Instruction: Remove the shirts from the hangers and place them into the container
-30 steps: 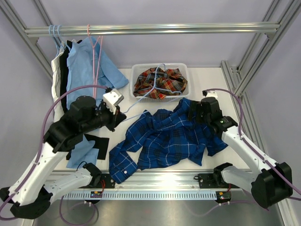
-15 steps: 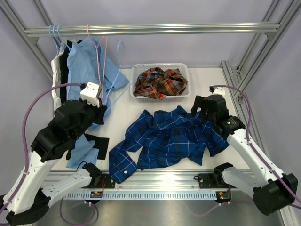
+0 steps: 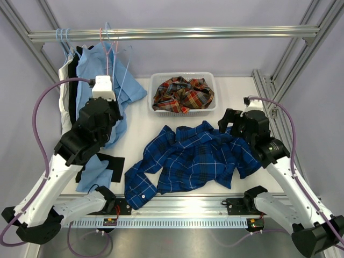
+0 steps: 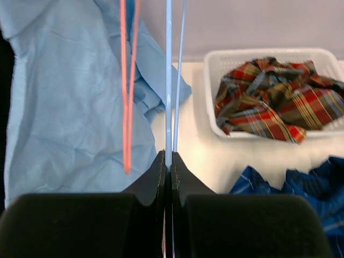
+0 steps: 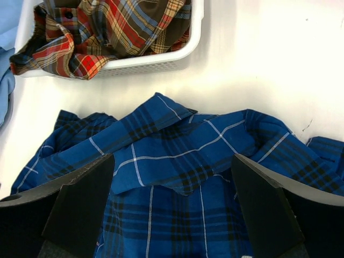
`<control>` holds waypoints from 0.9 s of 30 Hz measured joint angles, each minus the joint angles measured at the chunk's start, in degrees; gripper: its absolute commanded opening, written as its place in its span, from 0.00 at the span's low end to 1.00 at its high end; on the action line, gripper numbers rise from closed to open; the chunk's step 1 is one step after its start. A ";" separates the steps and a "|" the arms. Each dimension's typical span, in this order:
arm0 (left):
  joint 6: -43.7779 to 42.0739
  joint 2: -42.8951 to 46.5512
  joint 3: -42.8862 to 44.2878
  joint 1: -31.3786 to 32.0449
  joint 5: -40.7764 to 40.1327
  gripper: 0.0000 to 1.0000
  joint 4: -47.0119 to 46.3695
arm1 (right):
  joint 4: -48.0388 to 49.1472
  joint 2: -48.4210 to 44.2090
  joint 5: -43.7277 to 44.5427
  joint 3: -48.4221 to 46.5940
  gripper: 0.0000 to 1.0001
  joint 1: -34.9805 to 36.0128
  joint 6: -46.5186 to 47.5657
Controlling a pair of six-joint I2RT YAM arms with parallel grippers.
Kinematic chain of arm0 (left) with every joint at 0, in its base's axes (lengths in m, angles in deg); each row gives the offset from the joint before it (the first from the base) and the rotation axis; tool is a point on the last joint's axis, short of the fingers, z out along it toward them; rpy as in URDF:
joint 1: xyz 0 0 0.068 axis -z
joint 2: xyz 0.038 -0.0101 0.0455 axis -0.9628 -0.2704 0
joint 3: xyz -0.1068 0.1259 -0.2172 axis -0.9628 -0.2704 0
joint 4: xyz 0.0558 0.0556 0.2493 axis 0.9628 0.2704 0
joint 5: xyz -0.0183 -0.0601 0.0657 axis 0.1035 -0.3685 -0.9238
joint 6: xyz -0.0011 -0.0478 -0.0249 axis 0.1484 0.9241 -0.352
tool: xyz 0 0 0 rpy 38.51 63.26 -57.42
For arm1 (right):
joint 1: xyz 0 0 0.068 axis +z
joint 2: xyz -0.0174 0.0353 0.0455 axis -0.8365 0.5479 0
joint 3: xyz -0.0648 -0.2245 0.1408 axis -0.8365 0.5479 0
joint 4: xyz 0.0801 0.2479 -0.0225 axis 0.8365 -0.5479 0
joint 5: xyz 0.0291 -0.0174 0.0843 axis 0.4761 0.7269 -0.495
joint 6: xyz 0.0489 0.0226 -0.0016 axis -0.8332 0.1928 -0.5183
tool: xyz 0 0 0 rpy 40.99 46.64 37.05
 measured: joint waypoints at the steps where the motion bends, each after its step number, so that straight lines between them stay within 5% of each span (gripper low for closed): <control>1: -0.02 -0.35 0.00 -0.55 -0.61 0.00 -0.85 | 0.02 -0.52 -0.33 0.22 0.99 0.00 0.07; 8: 0.74 -2.58 1.16 -5.81 -0.96 0.00 -2.78 | 0.09 -3.19 -2.23 1.88 0.99 0.00 0.24; 27: 2.75 -2.64 -2.36 -6.29 5.03 0.00 -2.75 | 0.15 -4.09 -3.91 3.13 0.99 0.00 0.48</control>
